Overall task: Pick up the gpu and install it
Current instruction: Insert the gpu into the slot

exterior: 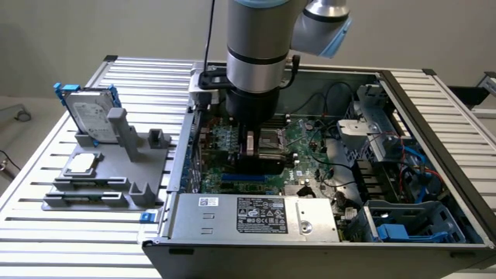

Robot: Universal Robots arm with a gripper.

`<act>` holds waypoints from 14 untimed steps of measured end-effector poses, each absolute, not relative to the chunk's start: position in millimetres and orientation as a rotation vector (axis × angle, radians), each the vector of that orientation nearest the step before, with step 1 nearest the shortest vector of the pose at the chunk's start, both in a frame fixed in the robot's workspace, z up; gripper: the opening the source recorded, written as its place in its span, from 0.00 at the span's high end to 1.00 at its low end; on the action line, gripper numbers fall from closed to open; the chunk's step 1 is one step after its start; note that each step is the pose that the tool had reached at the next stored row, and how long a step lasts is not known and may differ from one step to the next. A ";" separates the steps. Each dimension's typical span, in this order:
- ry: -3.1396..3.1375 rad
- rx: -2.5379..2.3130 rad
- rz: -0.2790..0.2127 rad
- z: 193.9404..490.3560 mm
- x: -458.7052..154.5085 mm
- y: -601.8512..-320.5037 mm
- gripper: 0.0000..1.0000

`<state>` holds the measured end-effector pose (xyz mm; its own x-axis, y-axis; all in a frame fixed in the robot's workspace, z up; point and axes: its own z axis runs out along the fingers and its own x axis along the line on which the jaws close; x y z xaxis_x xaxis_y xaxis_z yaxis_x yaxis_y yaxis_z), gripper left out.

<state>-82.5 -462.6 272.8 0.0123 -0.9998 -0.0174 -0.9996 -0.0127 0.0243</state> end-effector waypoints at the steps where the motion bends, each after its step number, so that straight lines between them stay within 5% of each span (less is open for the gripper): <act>1: -2.204 2.231 -0.046 272.4 -82.8 -462.6 0.74; 14: -2.204 2.231 -0.046 264.1 -83.2 -462.6 0.74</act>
